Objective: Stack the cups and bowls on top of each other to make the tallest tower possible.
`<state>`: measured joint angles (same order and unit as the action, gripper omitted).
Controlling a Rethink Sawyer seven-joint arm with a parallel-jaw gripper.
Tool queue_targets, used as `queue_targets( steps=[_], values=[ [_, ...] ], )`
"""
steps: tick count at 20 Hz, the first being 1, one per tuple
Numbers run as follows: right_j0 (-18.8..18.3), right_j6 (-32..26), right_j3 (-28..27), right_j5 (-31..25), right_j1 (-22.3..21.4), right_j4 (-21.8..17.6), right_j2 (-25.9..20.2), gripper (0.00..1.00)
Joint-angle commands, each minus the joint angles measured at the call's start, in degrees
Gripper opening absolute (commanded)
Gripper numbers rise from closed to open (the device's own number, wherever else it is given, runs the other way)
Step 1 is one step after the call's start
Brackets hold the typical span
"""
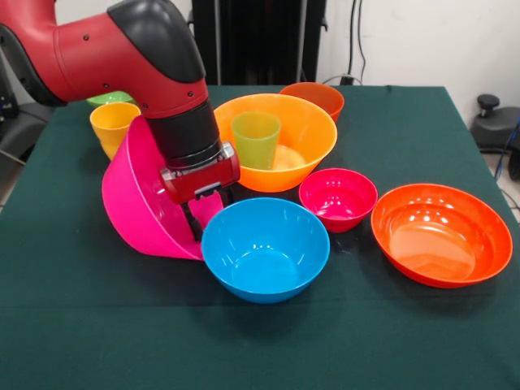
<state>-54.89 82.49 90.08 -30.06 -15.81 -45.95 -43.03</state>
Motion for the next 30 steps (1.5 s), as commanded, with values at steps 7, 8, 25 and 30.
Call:
queue_targets(
  steps=[7, 8, 25, 30],
  values=[
    [2.76, 0.68, 0.32, 2.23, -2.74, -3.52, 5.52, 1.0],
    [2.83, 0.87, 0.4, 2.31, -2.81, -3.46, 5.63, 1.0],
    [-1.02, -1.9, 10.05, -7.41, -16.84, 8.3, 0.85, 1.0],
    [-0.52, -5.07, 5.45, -6.83, -12.42, 7.68, 1.93, 1.0]
  ],
)
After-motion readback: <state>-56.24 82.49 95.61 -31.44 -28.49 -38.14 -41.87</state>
